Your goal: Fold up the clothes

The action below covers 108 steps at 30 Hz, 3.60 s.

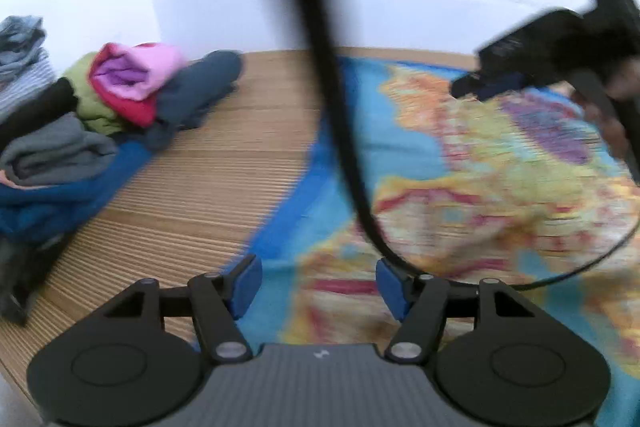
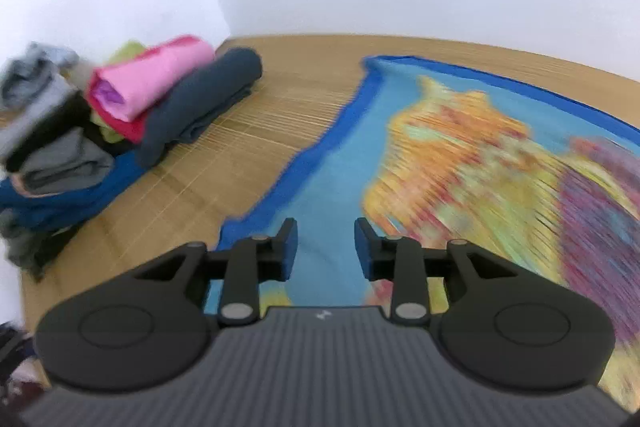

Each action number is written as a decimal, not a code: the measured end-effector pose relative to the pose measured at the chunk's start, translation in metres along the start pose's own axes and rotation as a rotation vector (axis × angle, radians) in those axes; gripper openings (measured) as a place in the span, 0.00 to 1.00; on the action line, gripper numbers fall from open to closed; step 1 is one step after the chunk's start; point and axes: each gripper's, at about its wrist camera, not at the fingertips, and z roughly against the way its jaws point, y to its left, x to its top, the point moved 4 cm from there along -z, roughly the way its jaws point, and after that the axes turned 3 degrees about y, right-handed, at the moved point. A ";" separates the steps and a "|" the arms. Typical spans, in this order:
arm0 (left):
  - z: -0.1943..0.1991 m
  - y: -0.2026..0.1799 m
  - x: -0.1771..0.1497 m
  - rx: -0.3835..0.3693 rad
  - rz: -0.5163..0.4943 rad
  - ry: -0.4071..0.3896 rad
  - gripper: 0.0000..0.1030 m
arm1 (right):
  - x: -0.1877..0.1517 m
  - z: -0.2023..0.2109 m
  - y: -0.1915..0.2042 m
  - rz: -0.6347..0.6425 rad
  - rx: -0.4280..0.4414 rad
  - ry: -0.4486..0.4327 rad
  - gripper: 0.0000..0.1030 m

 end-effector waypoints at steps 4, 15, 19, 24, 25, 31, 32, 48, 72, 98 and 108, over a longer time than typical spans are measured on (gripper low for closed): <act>0.038 -0.056 -0.023 -0.061 -0.037 -0.024 0.65 | -0.062 0.102 -0.045 -0.062 -0.108 -0.042 0.40; 0.108 -0.198 -0.087 -0.231 -0.152 0.040 0.67 | -0.252 0.318 -0.150 -0.281 -0.420 -0.129 0.64; 0.118 -0.245 -0.086 -0.259 -0.239 0.019 0.67 | -0.286 0.337 -0.179 -0.388 -0.448 -0.142 0.64; 0.112 -0.314 -0.076 -0.333 -0.332 0.008 0.67 | -0.307 0.344 -0.218 -0.430 -0.502 -0.143 0.64; 0.108 -0.332 -0.073 -0.352 -0.357 0.001 0.67 | -0.309 0.344 -0.226 -0.434 -0.513 -0.139 0.64; 0.095 -0.432 -0.059 -0.468 -0.533 -0.033 0.67 | -0.314 0.349 -0.290 -0.478 -0.552 -0.107 0.64; 0.093 -0.448 -0.058 -0.490 -0.560 -0.029 0.67 | -0.315 0.350 -0.303 -0.503 -0.557 -0.106 0.64; 0.084 -0.569 -0.080 -0.306 -0.514 0.030 0.66 | -0.284 0.316 -0.392 -0.409 -0.126 -0.176 0.06; 0.183 -0.637 -0.100 -0.116 -0.453 -0.186 0.06 | -0.271 0.429 -0.400 -0.416 0.217 -0.081 0.09; 0.190 -0.899 -0.082 0.056 0.053 0.131 0.63 | -0.405 0.588 -0.700 -0.299 0.063 0.055 0.54; 0.101 -0.986 -0.035 0.124 0.122 0.101 0.62 | -0.330 0.533 -0.786 0.044 0.105 0.117 0.54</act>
